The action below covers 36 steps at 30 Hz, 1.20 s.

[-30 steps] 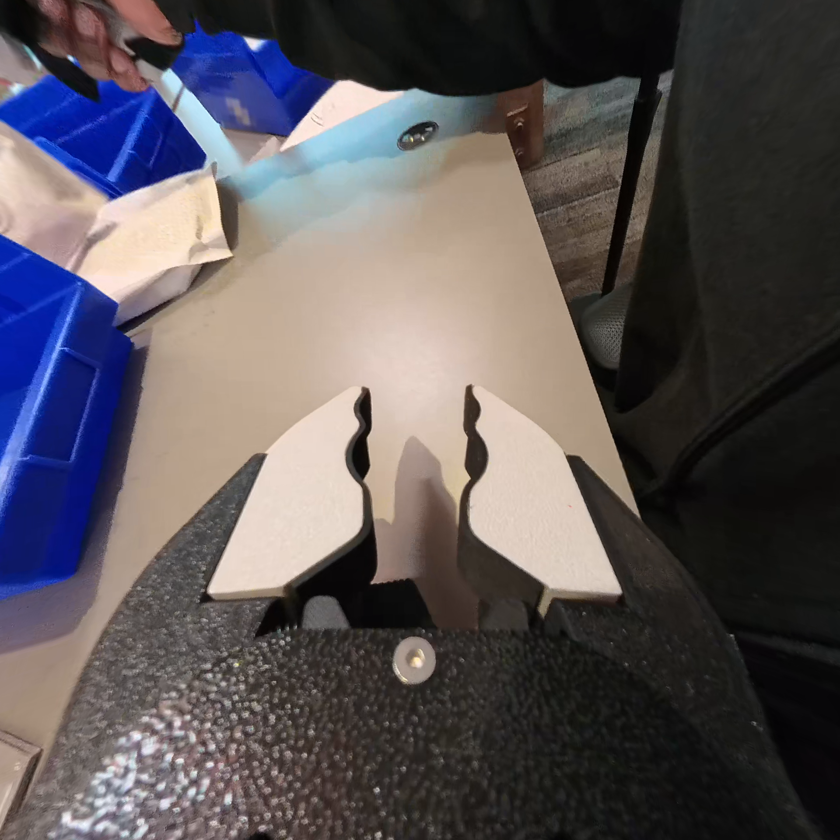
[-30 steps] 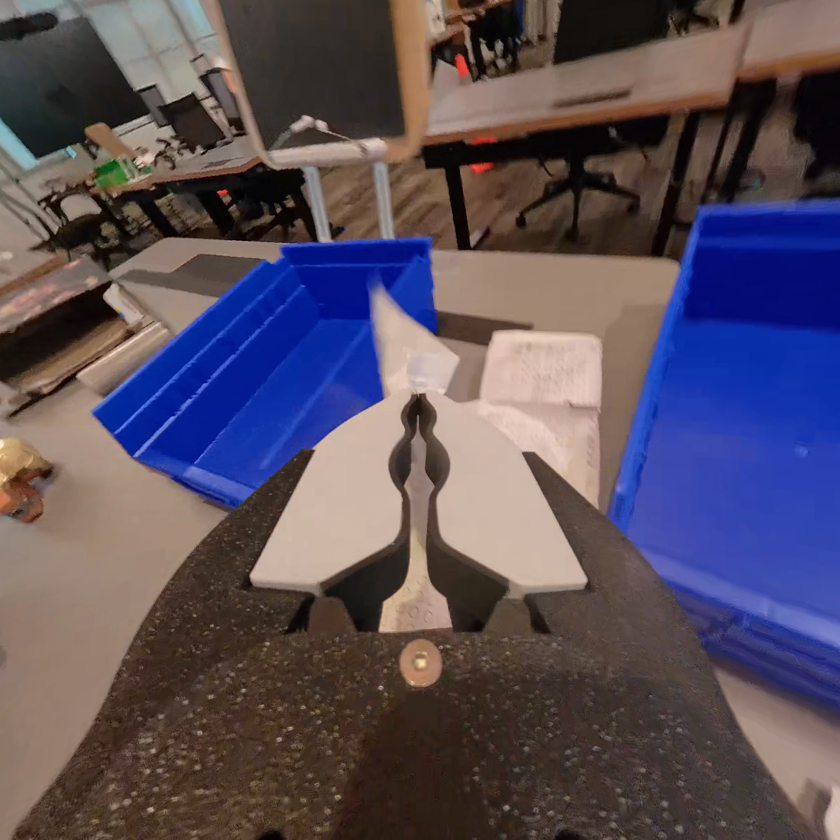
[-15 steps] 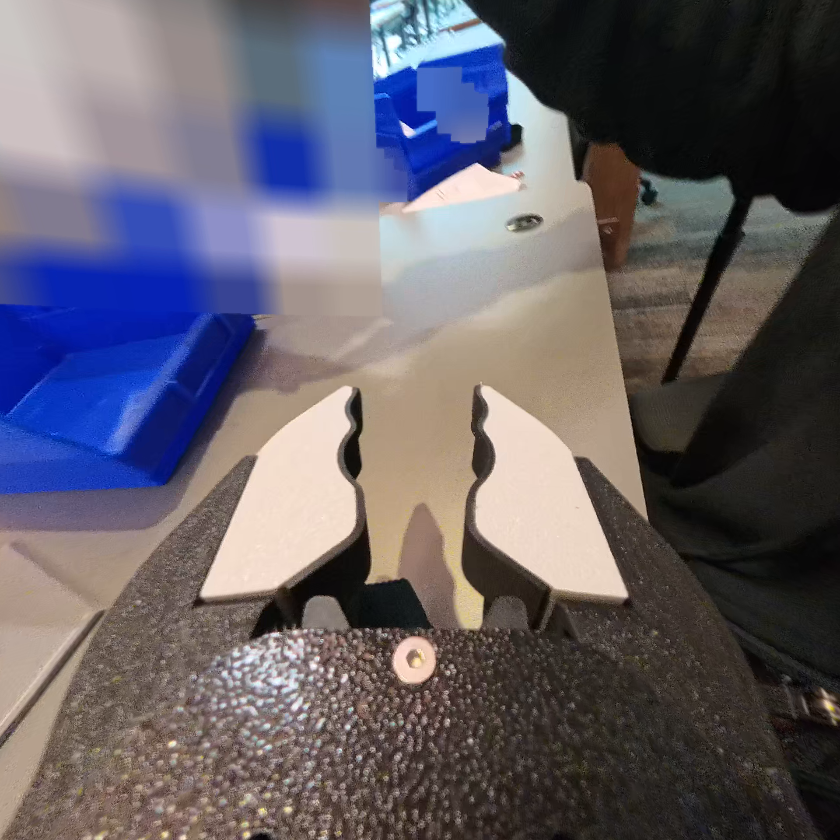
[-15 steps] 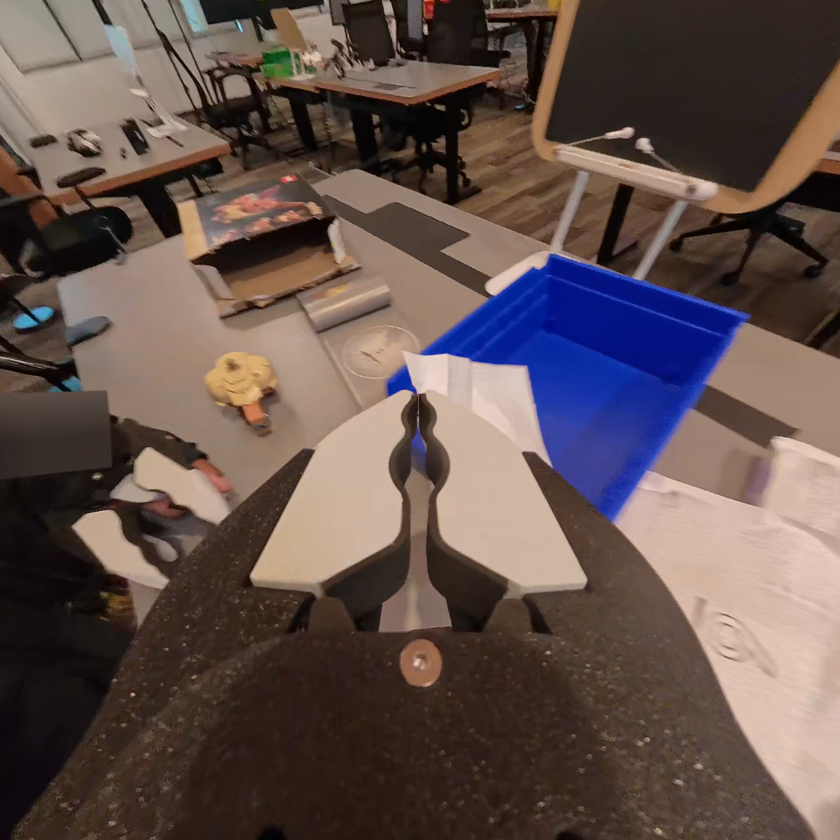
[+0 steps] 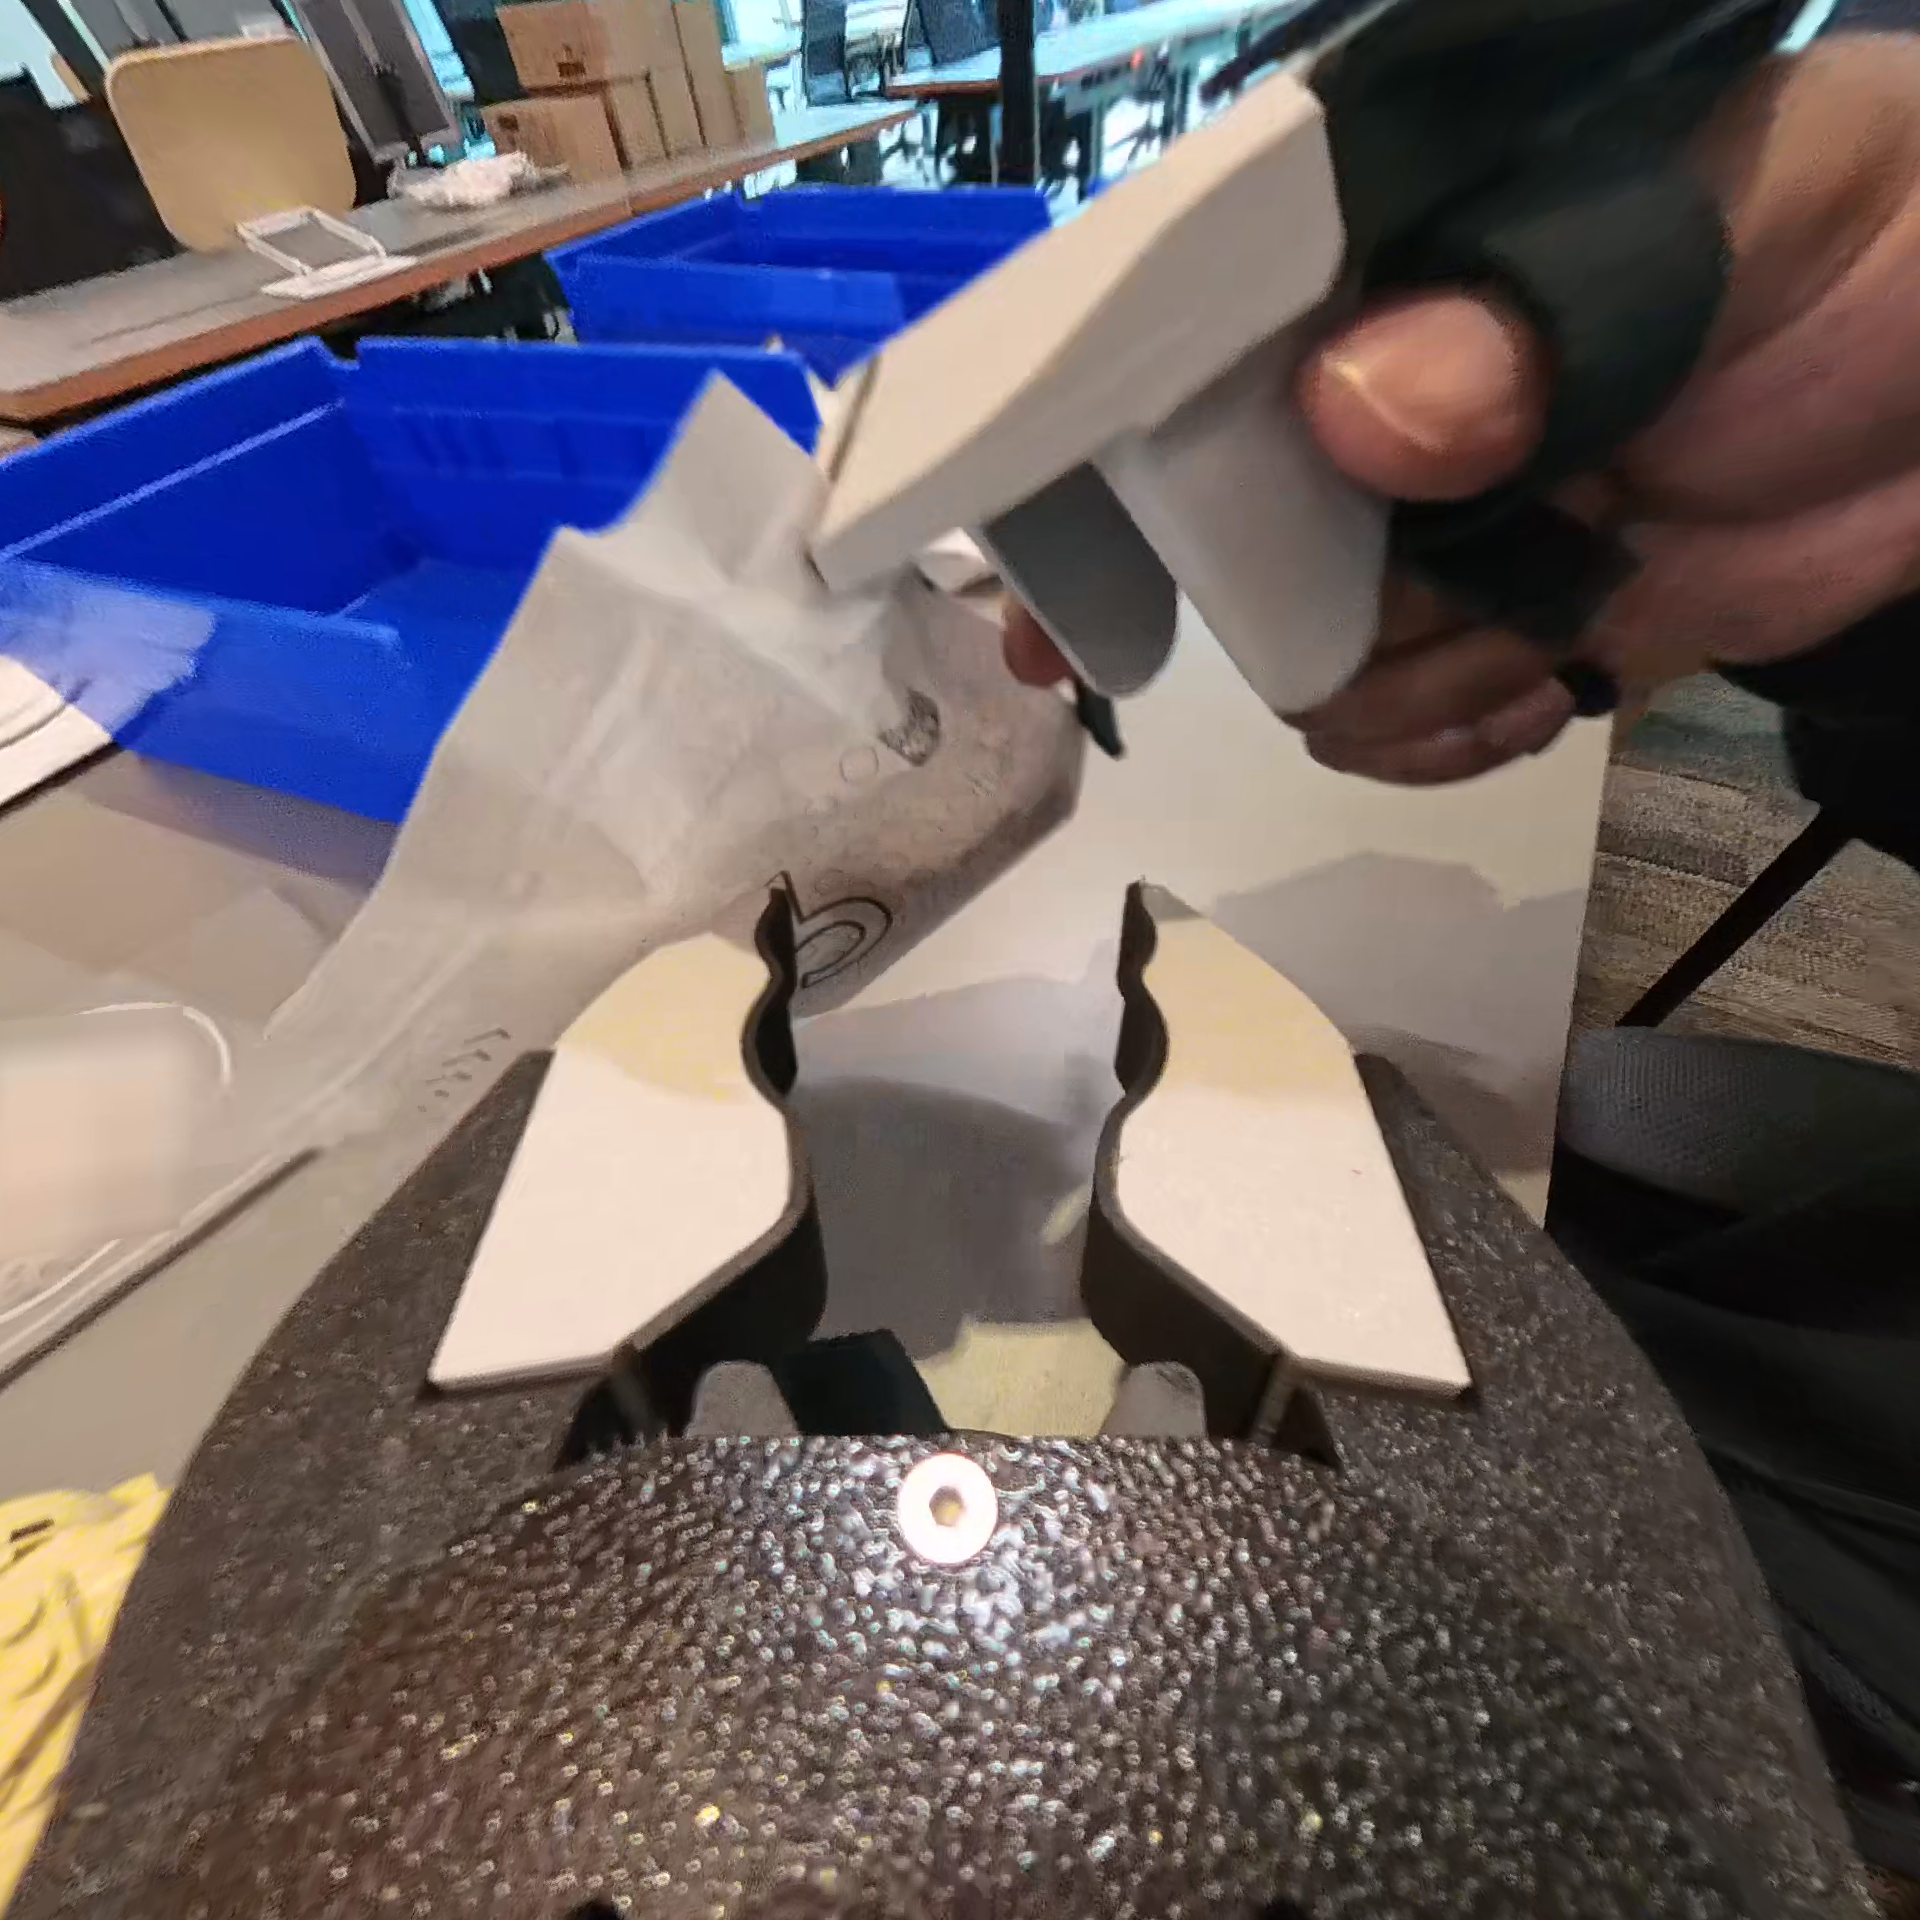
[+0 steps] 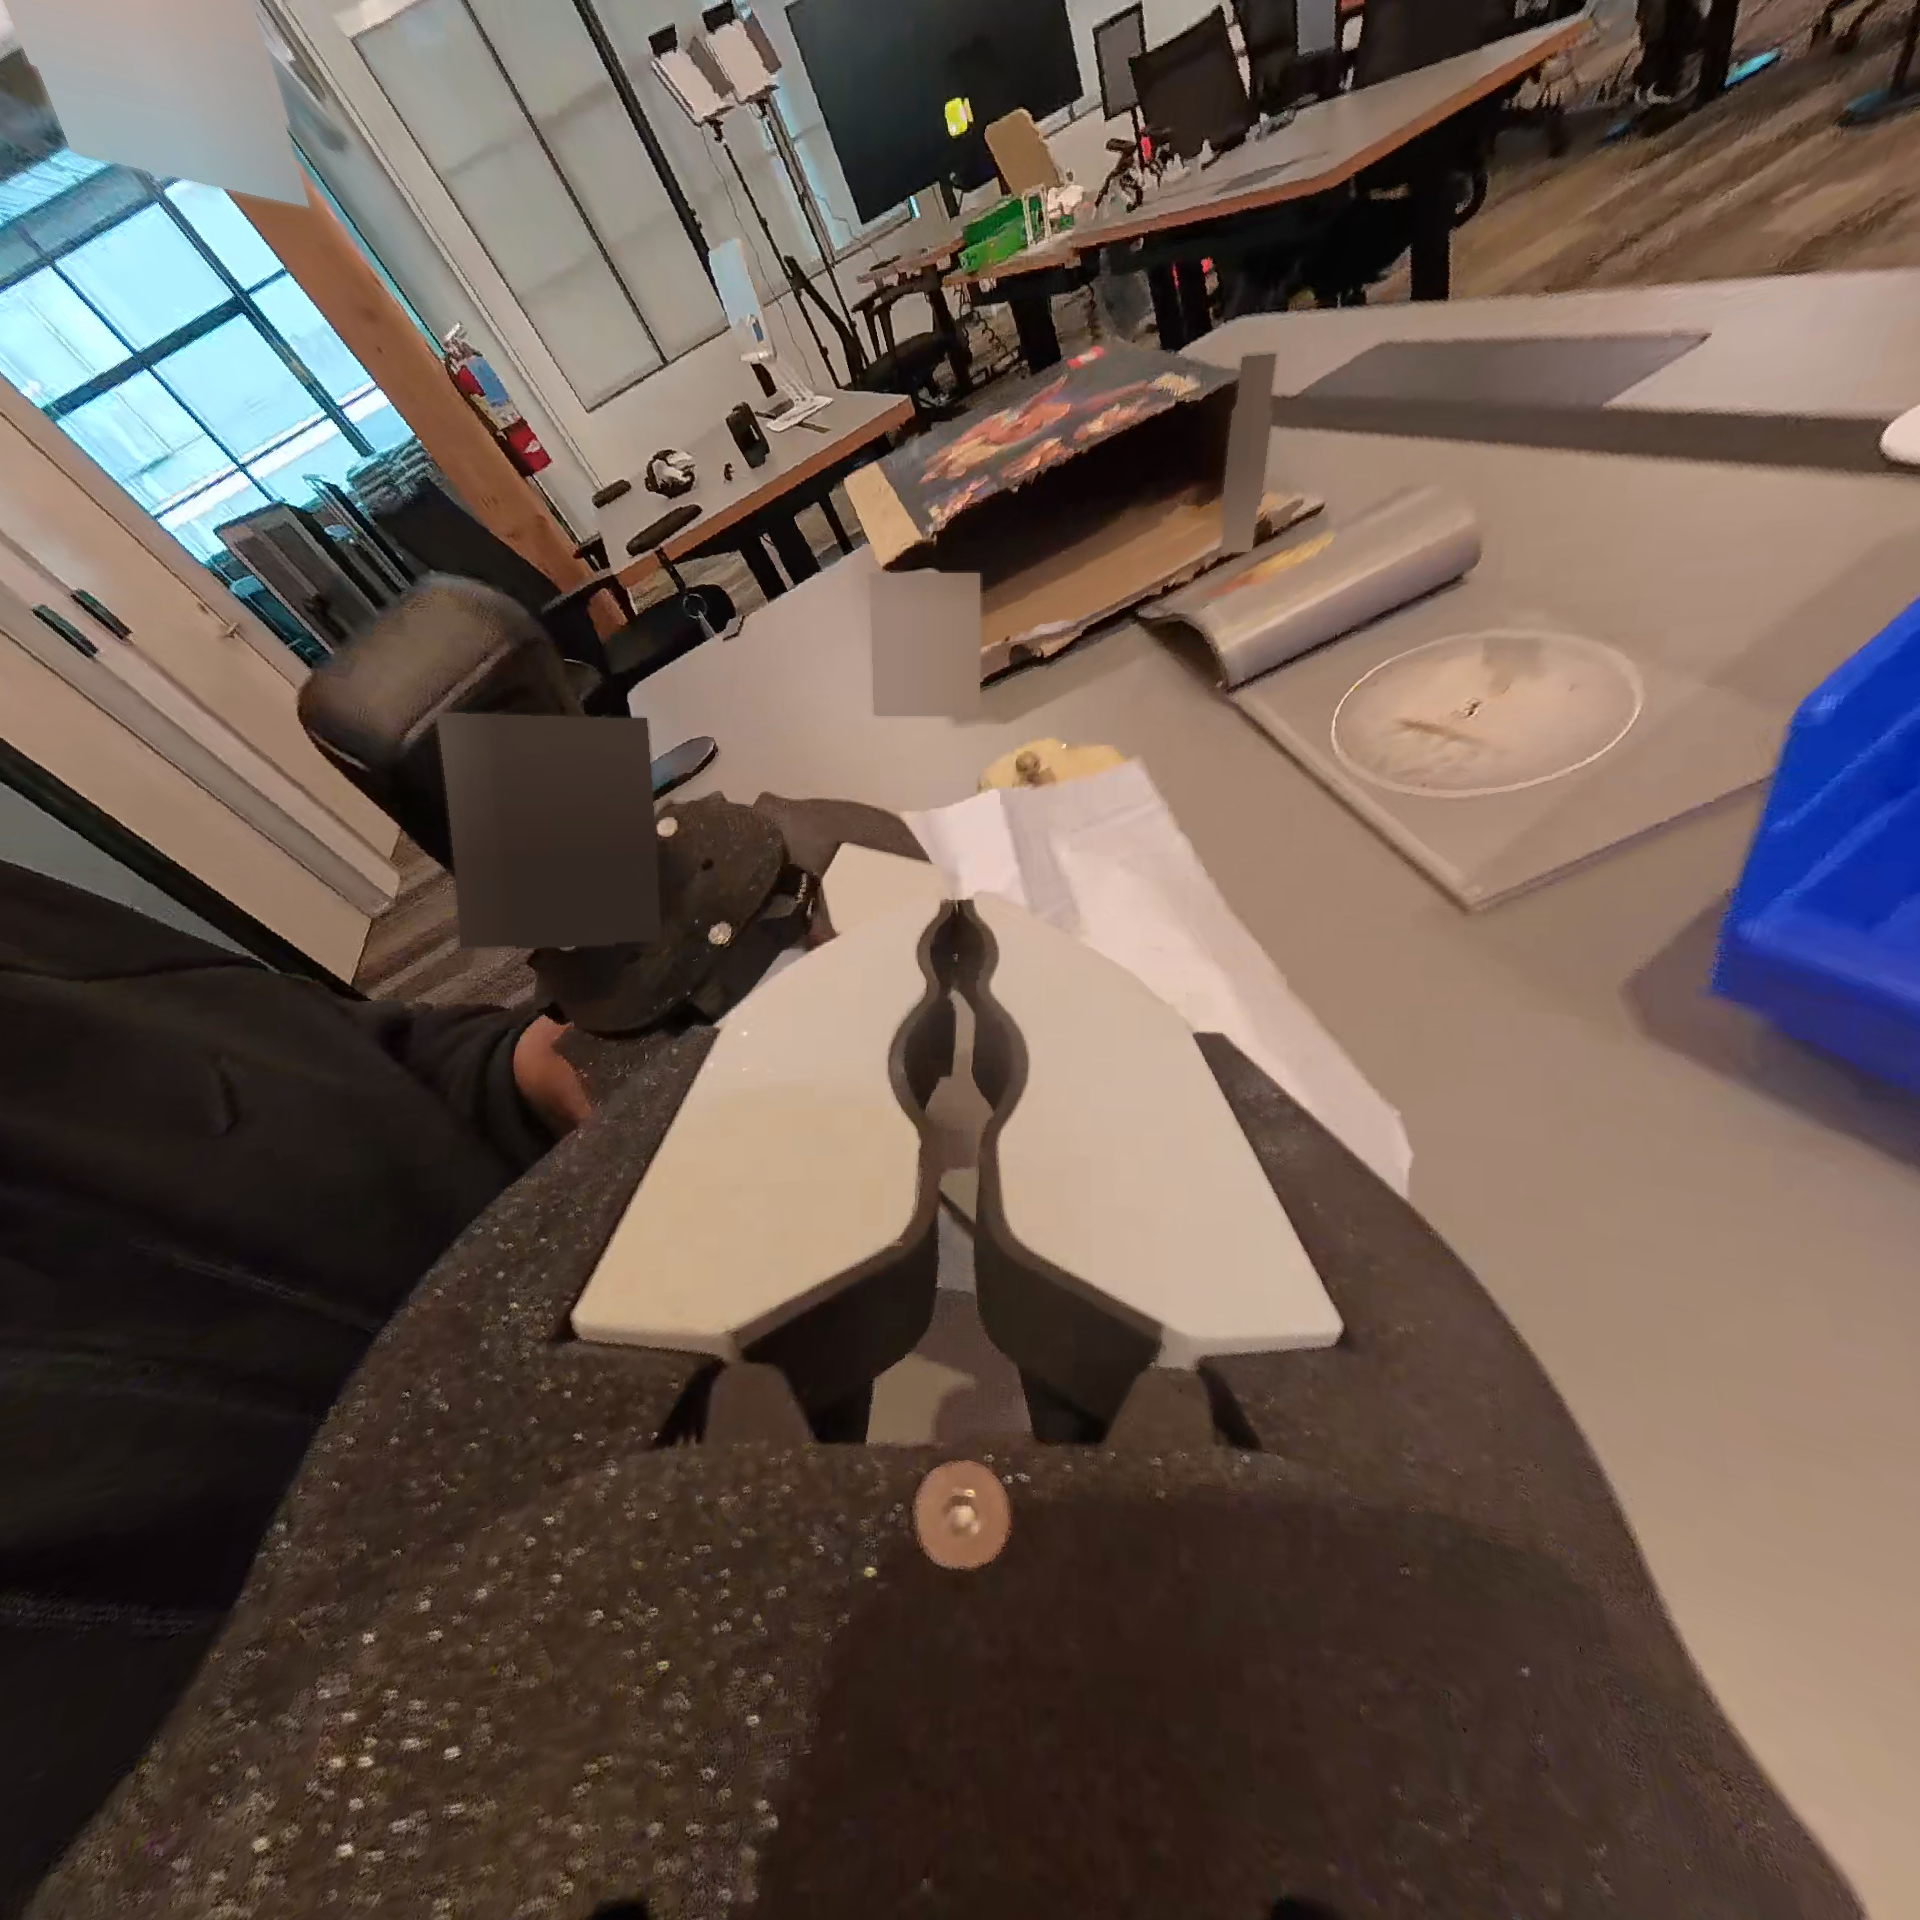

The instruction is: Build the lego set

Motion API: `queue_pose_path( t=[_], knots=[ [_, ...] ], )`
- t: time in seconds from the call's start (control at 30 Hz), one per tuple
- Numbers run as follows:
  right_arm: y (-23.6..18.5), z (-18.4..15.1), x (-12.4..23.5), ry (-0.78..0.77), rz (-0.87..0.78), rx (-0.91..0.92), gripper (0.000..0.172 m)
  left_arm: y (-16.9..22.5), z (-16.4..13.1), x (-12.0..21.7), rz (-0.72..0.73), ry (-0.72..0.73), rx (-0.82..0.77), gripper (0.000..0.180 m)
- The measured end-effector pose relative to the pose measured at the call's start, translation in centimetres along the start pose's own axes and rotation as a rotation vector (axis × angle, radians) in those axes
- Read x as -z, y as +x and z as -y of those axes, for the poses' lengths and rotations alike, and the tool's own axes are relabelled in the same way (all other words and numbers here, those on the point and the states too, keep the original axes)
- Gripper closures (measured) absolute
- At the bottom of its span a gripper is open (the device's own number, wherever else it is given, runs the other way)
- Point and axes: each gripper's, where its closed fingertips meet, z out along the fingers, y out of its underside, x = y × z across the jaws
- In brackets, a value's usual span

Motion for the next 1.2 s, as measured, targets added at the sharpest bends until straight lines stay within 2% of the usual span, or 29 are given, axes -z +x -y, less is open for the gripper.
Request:
queue_pose_path(
  t=[0.17, 0.4, 0.47, 0.53, 0.63, 0.73, 0.83, 0.93, 1.0, 1.03, 1.07, 1.13, 1.2],
  knots=[
    [-0.3, -2.5, -1.3, 0.002, -0.058, -0.010, 0.172, -0.7, -1.5, 0.1, 0.032, -0.071, -0.006, 0.119],
    [-0.9, -5.4, -3.3, -0.052, -0.064, 0.017, 0.171, -1.4, -3.1, 0.4, 0.113, -0.108, -0.190, 0.115],
    [-1.2, -5.3, -3.3, -0.062, -0.045, 0.062, 0.168, -1.3, -3.2, 0.5, 0.107, -0.084, -0.197, 0.119],
    [-1.4, -5.0, -2.8, -0.064, -0.021, 0.118, 0.164, -1.1, -3.3, 0.7, 0.088, -0.071, -0.199, 0.134],
    [-1.2, -4.4, -1.4, -0.074, 0.004, 0.208, 0.163, -1.4, -3.6, 0.6, 0.096, -0.079, -0.220, 0.146],
    [1.9, -3.2, 0.7, -0.041, -0.103, 0.258, 0.164, -1.4, -3.8, 0.1, 0.088, -0.098, -0.219, 0.140],
    [6.4, -4.5, 1.9, -0.123, -0.226, 0.177, 0.167, -1.2, -3.6, -0.6, 0.061, -0.107, -0.221, 0.138],
    [7.3, -8.6, 0.5, -0.294, -0.171, 0.050, 0.170, -0.7, -2.7, -1.5, 0.024, -0.109, -0.262, 0.137],
    [6.4, -8.7, -0.5, -0.253, -0.127, 0.006, 0.172, -0.8, -2.3, -2.2, 0.034, -0.144, -0.313, 0.130],
    [6.0, -8.9, -0.9, -0.259, -0.106, -0.021, 0.172, -0.6, -2.0, -2.5, 0.015, -0.154, -0.351, 0.131],
    [6.2, -8.9, -1.0, -0.252, -0.121, -0.027, 0.172, -0.5, -2.3, -2.6, -0.009, -0.203, -0.403, 0.139],
    [6.4, -9.1, -0.9, -0.237, -0.111, -0.056, 0.171, -0.8, -2.2, -2.9, -0.020, -0.247, -0.485, 0.131],
    [6.0, -9.1, -0.4, -0.220, -0.072, -0.097, 0.167, -0.3, -2.0, -3.1, -0.071, -0.247, -0.521, 0.131]
  ],
)
